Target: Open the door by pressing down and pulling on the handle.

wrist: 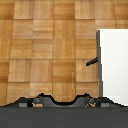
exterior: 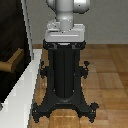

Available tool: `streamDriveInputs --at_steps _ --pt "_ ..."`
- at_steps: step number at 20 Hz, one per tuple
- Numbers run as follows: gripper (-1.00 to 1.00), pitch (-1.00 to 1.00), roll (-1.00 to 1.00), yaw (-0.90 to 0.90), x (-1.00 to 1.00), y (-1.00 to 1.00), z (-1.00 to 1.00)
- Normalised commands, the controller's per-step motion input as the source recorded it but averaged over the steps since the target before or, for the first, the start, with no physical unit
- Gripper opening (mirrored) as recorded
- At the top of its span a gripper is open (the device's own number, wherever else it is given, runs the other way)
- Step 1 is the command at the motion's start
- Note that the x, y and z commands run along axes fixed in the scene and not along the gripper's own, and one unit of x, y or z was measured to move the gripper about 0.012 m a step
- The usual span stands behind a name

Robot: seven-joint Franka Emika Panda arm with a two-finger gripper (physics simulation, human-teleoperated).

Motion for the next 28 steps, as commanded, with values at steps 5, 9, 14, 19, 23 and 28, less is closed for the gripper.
streamDriveInputs --at_steps 5,9,14,19,23,28 --pt "1.00 0.00 0.00 0.00 0.00 0.00 0.60" --pt "1.00 0.00 0.00 0.00 0.00 -0.50 0.00" --pt "1.00 0.00 0.00 0.00 0.00 -0.60 0.00" --pt "1.00 0.00 0.00 0.00 0.00 -0.60 0.00" --pt "1.00 0.00 0.00 0.00 0.00 -0.50 0.00" --pt "1.00 0.00 0.00 0.00 0.00 -0.80 0.00"
